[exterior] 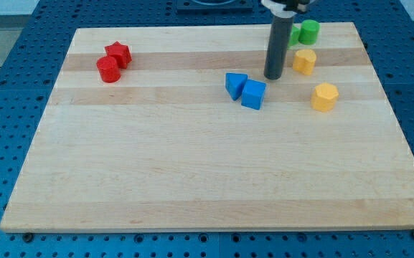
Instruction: Push the heart below the green star
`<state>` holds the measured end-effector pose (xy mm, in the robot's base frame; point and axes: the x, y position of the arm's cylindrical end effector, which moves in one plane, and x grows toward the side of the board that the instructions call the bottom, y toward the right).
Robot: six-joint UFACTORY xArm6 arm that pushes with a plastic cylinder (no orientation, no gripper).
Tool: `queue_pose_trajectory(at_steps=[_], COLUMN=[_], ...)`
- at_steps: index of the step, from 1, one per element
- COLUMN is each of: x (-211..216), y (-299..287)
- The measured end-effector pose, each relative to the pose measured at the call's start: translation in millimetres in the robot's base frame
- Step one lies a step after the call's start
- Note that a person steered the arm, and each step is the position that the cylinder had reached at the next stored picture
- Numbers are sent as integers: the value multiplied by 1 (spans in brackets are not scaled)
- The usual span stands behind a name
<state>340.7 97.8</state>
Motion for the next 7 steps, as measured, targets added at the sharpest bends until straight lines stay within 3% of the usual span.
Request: queue_pose_trajectory(at_steps=[2, 4, 7], x=[0, 13, -42], y=[1, 71, 96])
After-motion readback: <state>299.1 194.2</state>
